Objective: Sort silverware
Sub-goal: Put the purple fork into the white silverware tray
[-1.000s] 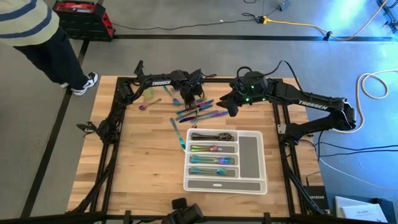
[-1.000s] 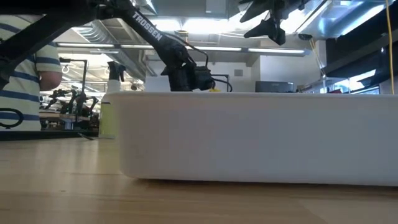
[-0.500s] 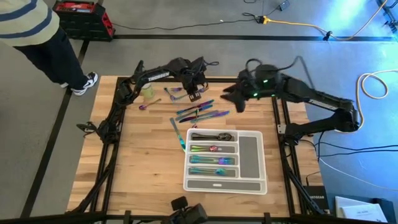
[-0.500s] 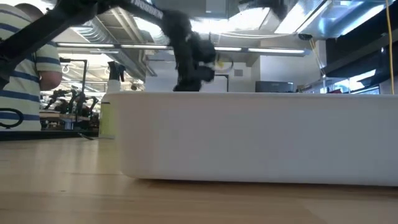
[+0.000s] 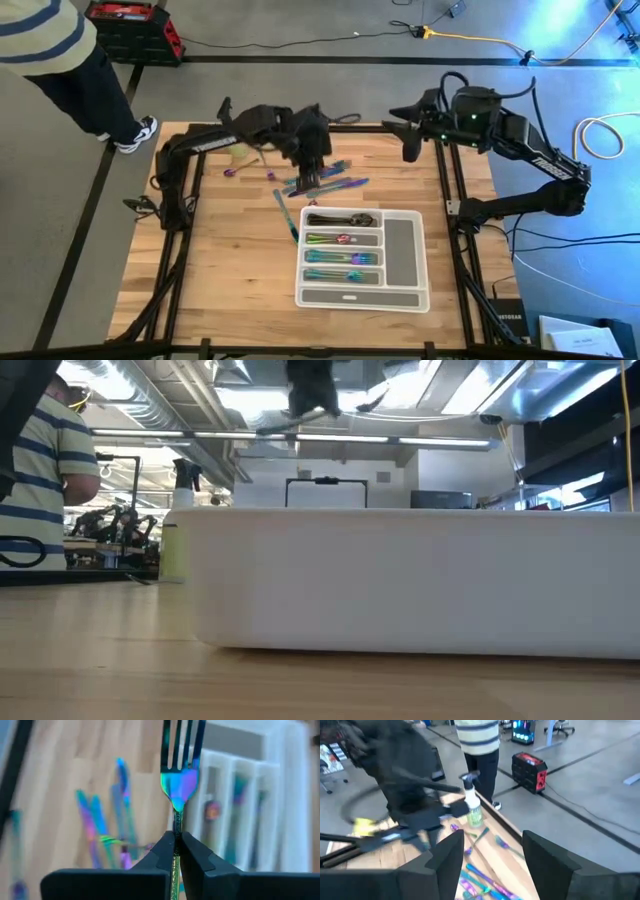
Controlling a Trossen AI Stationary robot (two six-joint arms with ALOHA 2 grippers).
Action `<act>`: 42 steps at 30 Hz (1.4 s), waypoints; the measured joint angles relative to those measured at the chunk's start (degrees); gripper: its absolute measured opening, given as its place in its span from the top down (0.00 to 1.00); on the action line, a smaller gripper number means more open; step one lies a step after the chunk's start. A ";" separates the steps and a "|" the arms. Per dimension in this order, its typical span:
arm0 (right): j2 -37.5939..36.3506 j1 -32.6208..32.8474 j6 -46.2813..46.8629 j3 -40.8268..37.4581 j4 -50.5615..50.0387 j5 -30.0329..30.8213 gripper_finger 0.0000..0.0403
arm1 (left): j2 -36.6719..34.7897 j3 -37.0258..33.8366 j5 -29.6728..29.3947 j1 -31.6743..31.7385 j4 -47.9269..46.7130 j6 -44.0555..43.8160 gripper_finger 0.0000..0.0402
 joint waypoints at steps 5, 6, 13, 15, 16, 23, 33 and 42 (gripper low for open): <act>0.20 0.00 3.14 0.00 -2.81 -0.31 0.54 | -0.15 -2.75 -0.41 -6.04 2.83 -2.02 1.00; 0.20 0.02 3.22 0.00 -3.28 -0.54 0.54 | -0.18 -4.37 -0.17 -7.11 5.18 -3.59 1.00; 0.18 0.09 4.12 0.00 -3.59 -14.62 0.54 | -0.12 -18.33 1.49 -13.82 27.55 -15.13 1.00; 0.07 0.09 4.10 0.00 -4.02 -15.93 0.54 | -0.12 -21.85 1.49 -15.26 32.45 -20.38 1.00; 0.03 0.05 4.07 0.00 -4.10 -16.33 0.54 | -0.04 -23.25 1.45 -15.94 34.05 -22.40 1.00; 0.02 0.06 2.58 -0.02 -6.88 -16.88 0.54 | 1.88 -25.94 0.86 -20.03 37.85 -20.55 1.00; 0.00 0.04 1.50 -0.04 -9.21 -16.97 0.54 | 8.29 -25.92 2.79 -20.12 42.23 -17.78 1.00; 0.00 0.04 1.54 -0.04 -9.96 -16.99 0.54 | 12.45 -25.94 3.31 -20.54 40.72 -13.71 1.00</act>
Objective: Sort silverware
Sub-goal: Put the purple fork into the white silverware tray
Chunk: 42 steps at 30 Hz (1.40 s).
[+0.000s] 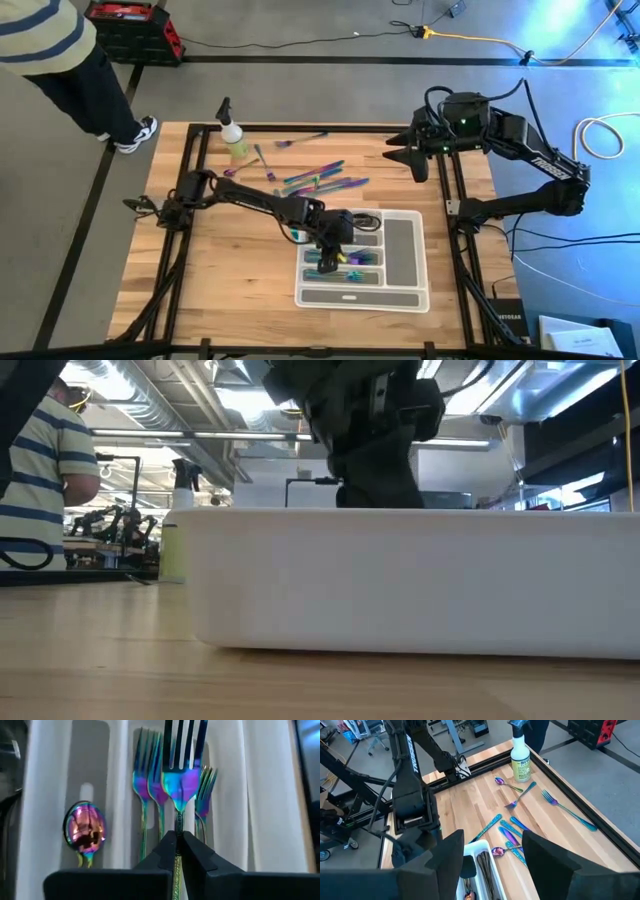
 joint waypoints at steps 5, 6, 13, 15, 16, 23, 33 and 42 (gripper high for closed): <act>0.00 0.00 0.02 0.00 -0.09 0.00 0.54 | 1.90 0.02 -0.37 -0.86 -0.13 1.54 1.00; 0.00 0.00 0.04 0.00 -0.18 -0.15 0.54 | 1.98 0.00 -0.57 -0.99 -0.07 1.51 1.00; 0.00 0.02 0.92 0.00 -1.18 -1.98 0.54 | 1.95 0.02 -6.05 -1.49 1.78 1.93 0.93; 0.00 0.00 1.30 0.00 -1.35 -1.99 0.54 | 1.95 0.02 -6.01 -1.49 1.86 1.86 0.89; 0.00 0.00 1.38 0.00 -1.37 -2.02 0.54 | 1.93 0.02 -6.00 -1.49 2.03 1.69 0.87; 0.00 0.02 1.40 0.00 -1.82 -4.24 0.54 | 0.82 0.83 -8.09 -0.50 0.53 -3.91 0.79; 0.00 -0.03 0.98 0.00 -10.30 4.86 0.54 | -12.82 2.67 -23.68 5.31 -5.70 -12.62 0.76; 0.02 0.00 4.14 -1.23 -11.32 6.08 0.54 | -16.74 0.24 -22.62 18.16 -21.81 -0.51 0.76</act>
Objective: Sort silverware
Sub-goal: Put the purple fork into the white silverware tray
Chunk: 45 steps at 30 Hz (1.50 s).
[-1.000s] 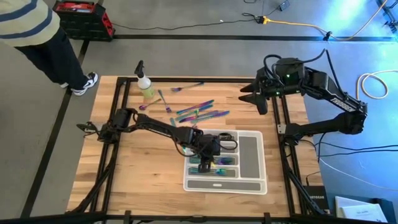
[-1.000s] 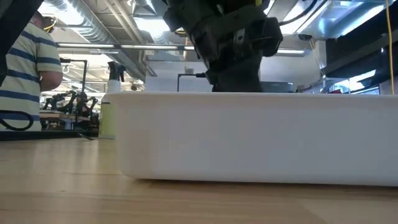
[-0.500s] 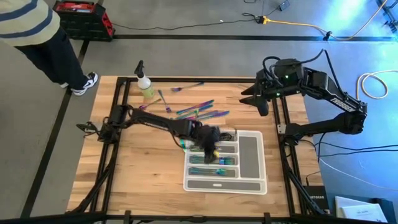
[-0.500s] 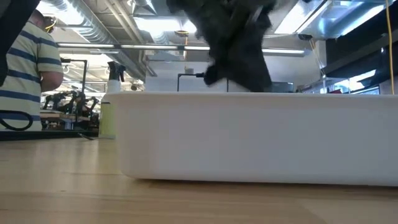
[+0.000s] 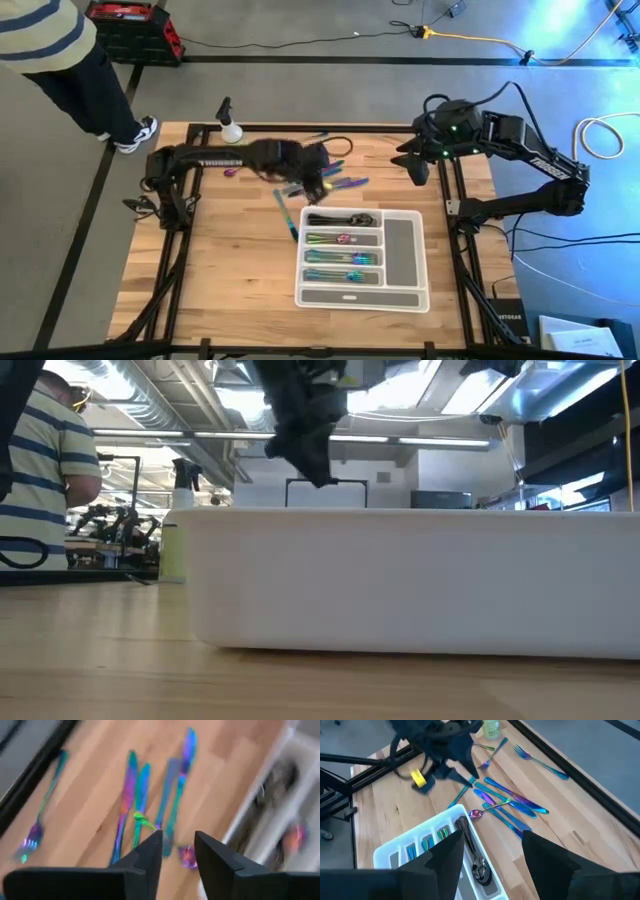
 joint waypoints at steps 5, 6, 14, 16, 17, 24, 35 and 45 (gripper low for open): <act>-0.02 -0.02 0.23 -2.36 0.01 0.04 0.54 | -0.48 0.13 7.00 10.06 -10.93 20.98 0.76; 0.00 -0.02 0.25 -2.93 -0.08 0.04 0.54 | -0.48 -0.01 7.12 12.16 -13.39 25.21 0.76; -0.02 -0.04 3.52 -8.34 4.91 0.99 0.54 | -0.43 -6.83 12.21 25.31 -16.65 61.25 0.76; 0.00 -0.04 5.44 -9.73 6.89 1.41 0.54 | -0.33 -8.71 13.86 27.36 -14.80 68.08 0.77; 0.00 -0.04 6.65 -10.29 7.46 1.64 0.54 | -0.25 -9.78 14.28 28.34 -13.43 69.33 0.77; 0.02 -0.04 15.13 -13.51 10.25 2.53 0.54 | -0.22 -16.27 15.40 33.80 -5.41 71.65 0.78; 0.00 -0.04 16.95 -14.59 10.22 2.56 0.54 | -0.54 -22.72 12.92 33.03 0.16 82.93 0.78; 0.00 -0.04 16.98 -14.59 10.21 2.58 0.54 | 0.83 -28.09 10.99 30.95 5.85 83.37 0.78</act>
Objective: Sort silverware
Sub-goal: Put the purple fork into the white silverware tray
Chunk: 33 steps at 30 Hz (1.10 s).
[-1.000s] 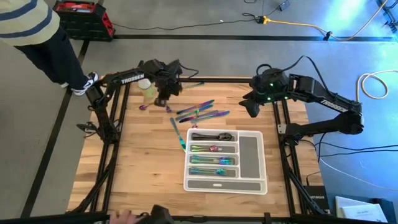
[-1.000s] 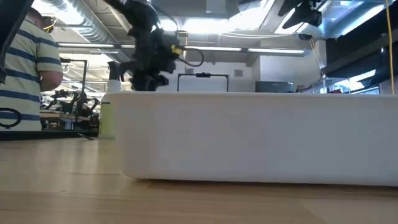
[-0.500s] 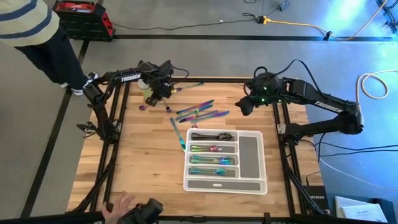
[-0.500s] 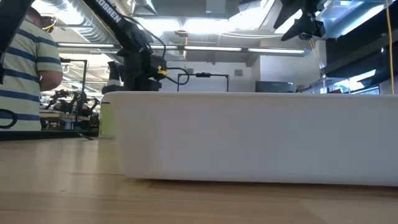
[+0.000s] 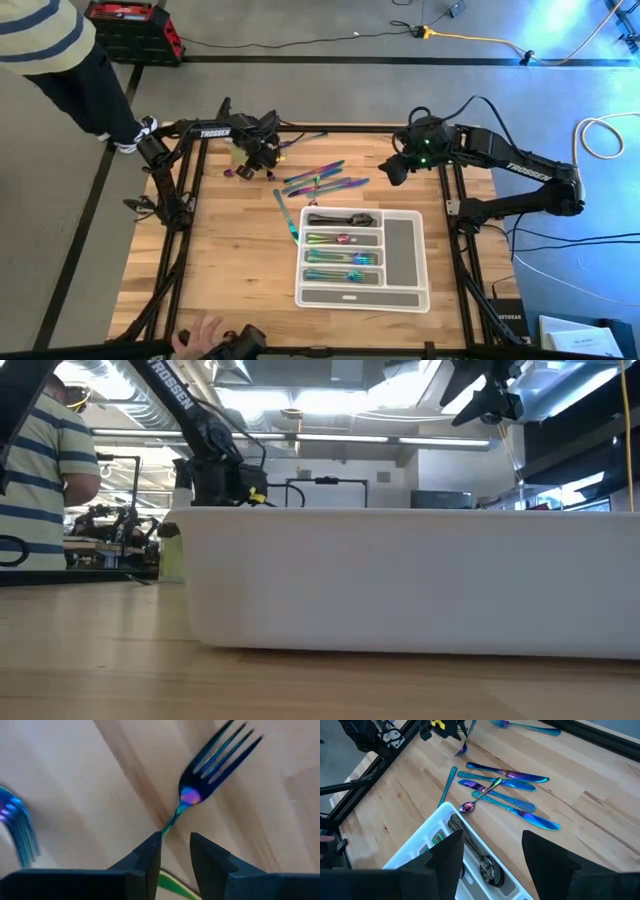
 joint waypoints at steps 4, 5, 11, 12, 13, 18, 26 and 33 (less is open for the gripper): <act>0.00 0.02 0.25 0.00 -0.02 0.00 0.54 | -0.04 -1.08 -3.08 -0.52 4.32 -1.72 0.78; 0.00 0.00 0.25 0.00 0.00 0.02 0.54 | -0.04 -1.13 -3.12 -0.49 4.84 -1.80 0.78; 0.00 0.00 1.08 0.02 0.00 0.04 0.54 | 0.47 -1.13 -3.61 -0.43 6.29 -1.74 0.78; 0.00 0.00 1.09 0.02 0.00 0.03 0.54 | 0.53 -1.13 -3.63 -0.43 6.46 -1.74 0.78; 0.00 0.00 1.10 0.02 0.00 0.02 0.54 | 0.57 -1.13 -3.87 -0.51 6.62 -1.76 0.78; 0.00 0.00 1.09 0.02 0.00 0.03 0.54 | 0.57 -1.10 -8.09 -1.97 6.85 -0.36 0.78; 0.00 0.00 1.08 0.02 0.00 0.04 0.54 | 0.66 -0.89 -11.52 -2.33 9.22 -0.85 0.78; 0.00 0.00 0.88 0.04 0.00 0.23 0.54 | 0.66 -0.85 -11.98 -2.33 9.20 -1.91 0.78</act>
